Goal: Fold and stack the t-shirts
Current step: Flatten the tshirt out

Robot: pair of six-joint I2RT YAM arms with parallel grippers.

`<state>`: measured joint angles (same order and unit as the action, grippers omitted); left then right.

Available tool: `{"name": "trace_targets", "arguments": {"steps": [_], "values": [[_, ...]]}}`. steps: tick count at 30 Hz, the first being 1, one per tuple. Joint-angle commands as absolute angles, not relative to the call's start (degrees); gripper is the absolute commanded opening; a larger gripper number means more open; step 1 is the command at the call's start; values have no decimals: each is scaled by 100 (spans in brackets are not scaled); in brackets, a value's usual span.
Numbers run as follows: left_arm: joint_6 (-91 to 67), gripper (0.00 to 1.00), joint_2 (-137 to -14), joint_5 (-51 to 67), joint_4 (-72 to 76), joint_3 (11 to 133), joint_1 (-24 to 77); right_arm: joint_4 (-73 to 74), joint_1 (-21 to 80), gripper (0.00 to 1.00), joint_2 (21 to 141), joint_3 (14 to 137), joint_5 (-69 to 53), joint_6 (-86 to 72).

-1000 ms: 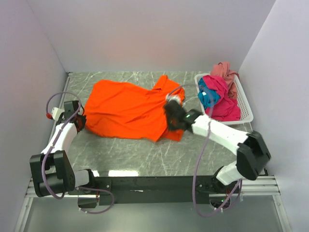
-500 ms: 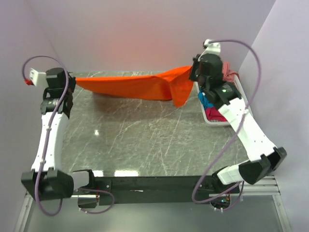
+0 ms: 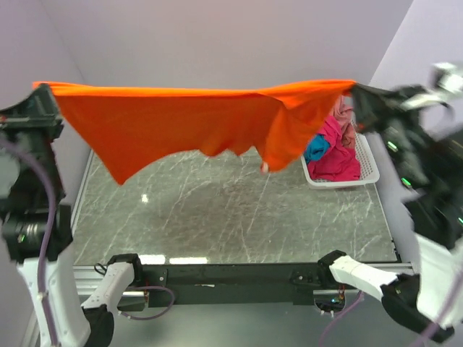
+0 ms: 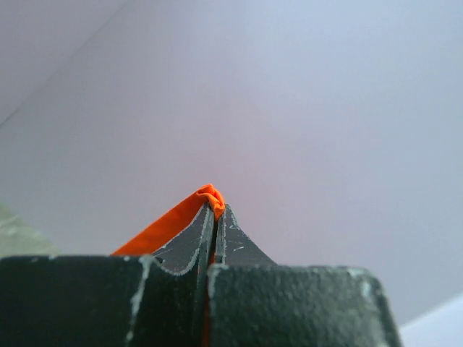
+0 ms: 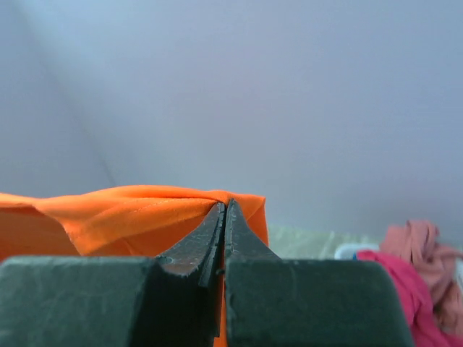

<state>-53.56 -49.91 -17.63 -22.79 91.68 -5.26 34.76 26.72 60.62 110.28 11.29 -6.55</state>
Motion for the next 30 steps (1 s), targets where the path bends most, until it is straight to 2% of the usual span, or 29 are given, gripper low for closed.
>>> {"name": "trace_targets", "arguments": {"steps": [1,5,10,15,18,21,24,27,29,30], "values": [[-4843,1,-4799,-1495,-2022,9711,-554,3691,2646,0,5643,11460,616,-238],[-4694,1,-4869,-1380,-2030,10115,-562,3893,2637,0,5485,11663,422,-53],[-4623,1,-5324,-1213,-1961,9968,-554,3657,2637,0,5546,11173,1001,351],[-4395,1,-5922,-1002,-1407,8774,-562,2963,2593,0,5870,9846,1625,966],[-4175,1,-6317,-1080,-705,7816,-554,2541,2321,0,6239,9046,1033,1212],[-3991,1,-6966,-1300,200,6980,-554,2032,1996,0,6810,8386,189,1327],[-3745,1,-7984,-1135,650,6829,-563,1600,1785,0,7775,8130,-341,1275],[-3543,1,-9260,-1186,782,7223,-563,1731,1670,0,9225,8760,-676,1029],[-3428,1,-9963,-1326,739,7853,-580,1950,1670,0,10376,9586,-729,923],[-3410,1,-10689,-1336,425,8179,-589,2056,1661,0,11076,10207,-729,888]]}}
